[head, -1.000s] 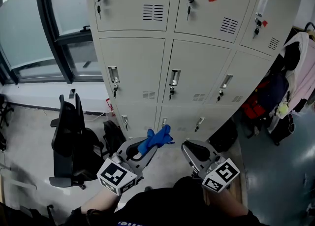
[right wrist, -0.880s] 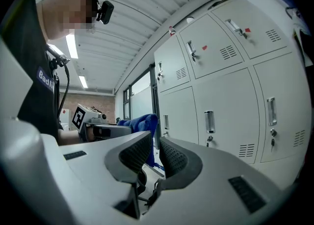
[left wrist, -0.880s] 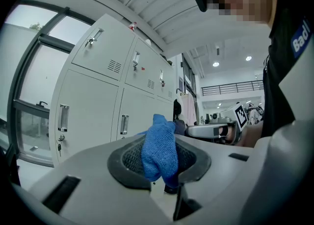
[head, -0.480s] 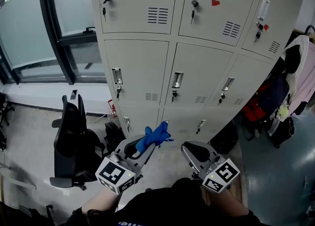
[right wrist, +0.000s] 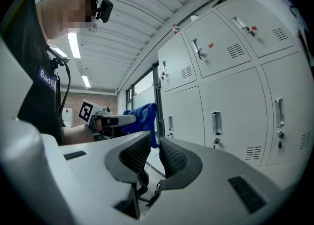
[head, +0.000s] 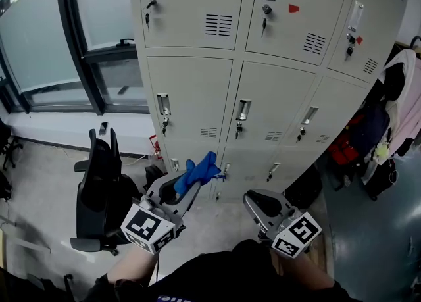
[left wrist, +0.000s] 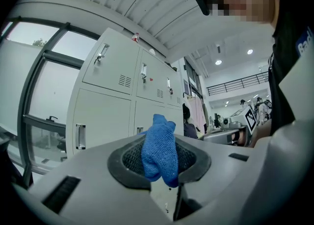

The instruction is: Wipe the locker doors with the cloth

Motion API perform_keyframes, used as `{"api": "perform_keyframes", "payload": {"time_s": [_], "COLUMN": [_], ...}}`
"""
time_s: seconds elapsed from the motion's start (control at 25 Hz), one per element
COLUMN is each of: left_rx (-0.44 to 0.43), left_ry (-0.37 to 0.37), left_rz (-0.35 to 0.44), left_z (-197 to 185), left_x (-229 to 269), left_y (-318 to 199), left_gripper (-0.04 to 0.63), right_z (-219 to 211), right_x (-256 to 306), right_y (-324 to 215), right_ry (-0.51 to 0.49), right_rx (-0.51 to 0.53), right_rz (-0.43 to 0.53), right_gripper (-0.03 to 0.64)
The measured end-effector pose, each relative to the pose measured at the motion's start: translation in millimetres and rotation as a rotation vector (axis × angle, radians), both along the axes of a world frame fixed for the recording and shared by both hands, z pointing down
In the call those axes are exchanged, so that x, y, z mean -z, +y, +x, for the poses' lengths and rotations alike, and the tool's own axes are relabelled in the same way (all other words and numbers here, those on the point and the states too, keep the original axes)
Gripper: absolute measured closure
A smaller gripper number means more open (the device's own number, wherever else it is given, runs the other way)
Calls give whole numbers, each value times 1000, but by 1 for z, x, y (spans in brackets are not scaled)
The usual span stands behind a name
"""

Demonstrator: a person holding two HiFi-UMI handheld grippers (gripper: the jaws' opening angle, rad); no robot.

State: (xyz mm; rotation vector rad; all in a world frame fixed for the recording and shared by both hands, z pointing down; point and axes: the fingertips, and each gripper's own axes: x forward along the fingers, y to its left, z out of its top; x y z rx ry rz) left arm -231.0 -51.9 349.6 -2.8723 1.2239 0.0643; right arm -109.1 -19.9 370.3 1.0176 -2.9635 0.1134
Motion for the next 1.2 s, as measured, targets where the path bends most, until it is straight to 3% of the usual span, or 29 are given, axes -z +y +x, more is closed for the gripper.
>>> {"api": "perform_keyframes", "payload": {"time_s": [0.44, 0.84, 1.2], "left_rx": [70, 107, 270], "left_ry": [-47, -81, -161], "left_rz": [160, 269, 366], "left_z": [-12, 33, 77], "left_x": [60, 111, 156], "left_y": [-29, -78, -158], "left_gripper": [494, 494, 494], "right_z": [-6, 36, 100], "right_x": [9, 4, 4], "right_y": [-7, -47, -105], "right_ry": [7, -41, -87], "right_rx": [16, 7, 34], "right_rz": [12, -3, -20], "right_gripper": [569, 569, 569]}}
